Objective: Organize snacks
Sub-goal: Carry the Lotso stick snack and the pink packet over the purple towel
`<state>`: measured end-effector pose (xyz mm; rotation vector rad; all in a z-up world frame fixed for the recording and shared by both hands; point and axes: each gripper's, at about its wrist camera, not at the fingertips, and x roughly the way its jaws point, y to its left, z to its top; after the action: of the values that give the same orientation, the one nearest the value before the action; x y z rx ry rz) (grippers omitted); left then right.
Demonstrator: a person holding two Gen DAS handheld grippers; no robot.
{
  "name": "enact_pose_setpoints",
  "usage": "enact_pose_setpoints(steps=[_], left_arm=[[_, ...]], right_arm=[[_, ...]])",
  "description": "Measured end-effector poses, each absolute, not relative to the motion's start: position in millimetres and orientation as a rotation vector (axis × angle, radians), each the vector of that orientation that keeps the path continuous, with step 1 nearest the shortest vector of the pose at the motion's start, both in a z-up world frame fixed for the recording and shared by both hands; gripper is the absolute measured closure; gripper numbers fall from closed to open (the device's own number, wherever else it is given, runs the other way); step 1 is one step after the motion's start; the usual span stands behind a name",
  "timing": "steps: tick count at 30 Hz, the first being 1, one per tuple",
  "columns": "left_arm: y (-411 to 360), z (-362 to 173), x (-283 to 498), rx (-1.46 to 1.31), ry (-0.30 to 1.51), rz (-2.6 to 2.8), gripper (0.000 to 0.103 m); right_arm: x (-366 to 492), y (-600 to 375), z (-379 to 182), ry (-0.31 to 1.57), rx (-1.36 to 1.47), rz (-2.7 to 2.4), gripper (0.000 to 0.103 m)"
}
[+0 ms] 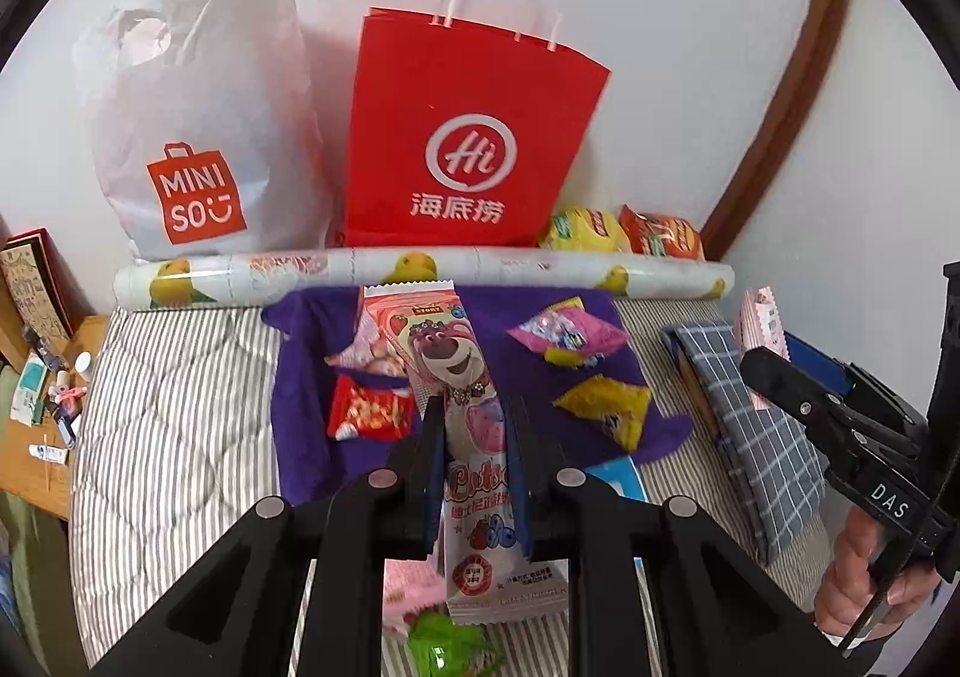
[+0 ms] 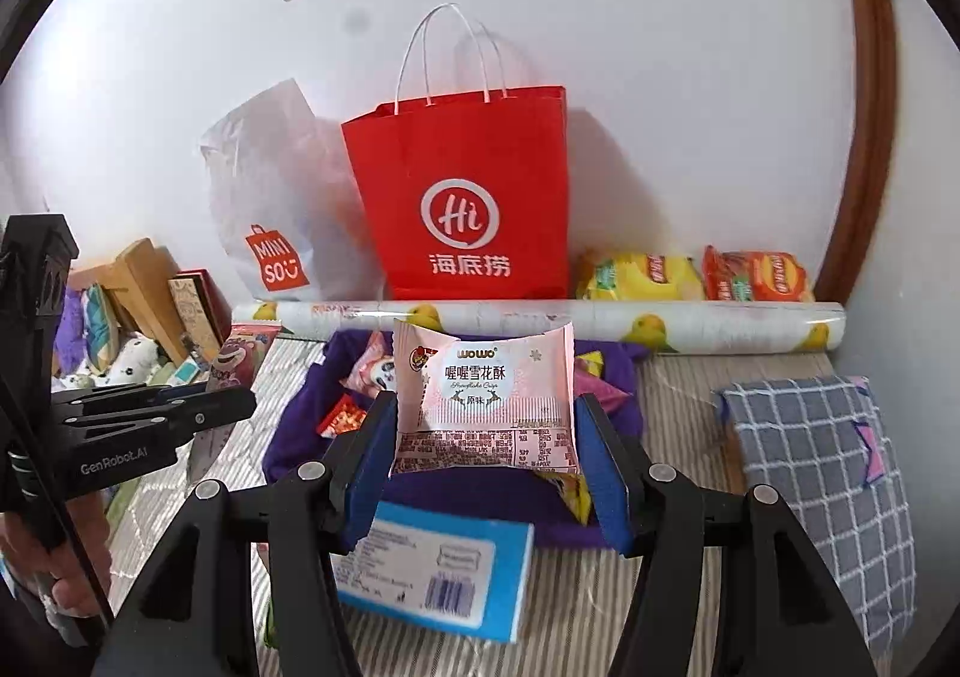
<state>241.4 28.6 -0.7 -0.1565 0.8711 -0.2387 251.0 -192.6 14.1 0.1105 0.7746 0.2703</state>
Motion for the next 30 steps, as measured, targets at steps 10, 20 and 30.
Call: enact_pose_setpoints(steps=[10, 20, 30], left_arm=[[40.2, -12.7, 278.2, -0.181, 0.887, -0.189, 0.086], [51.9, -49.8, 308.4, -0.203, 0.942, -0.163, 0.086], [60.0, -95.3, 326.8, -0.235, 1.015, -0.184, 0.086]], right_arm=[[309.2, -184.7, -4.9, 0.816, 0.158, 0.344, 0.045], [344.7, -160.4, -45.5, 0.888, 0.148, 0.415, 0.045], [368.2, -146.8, -95.1, 1.029, 0.092, 0.412, 0.045]])
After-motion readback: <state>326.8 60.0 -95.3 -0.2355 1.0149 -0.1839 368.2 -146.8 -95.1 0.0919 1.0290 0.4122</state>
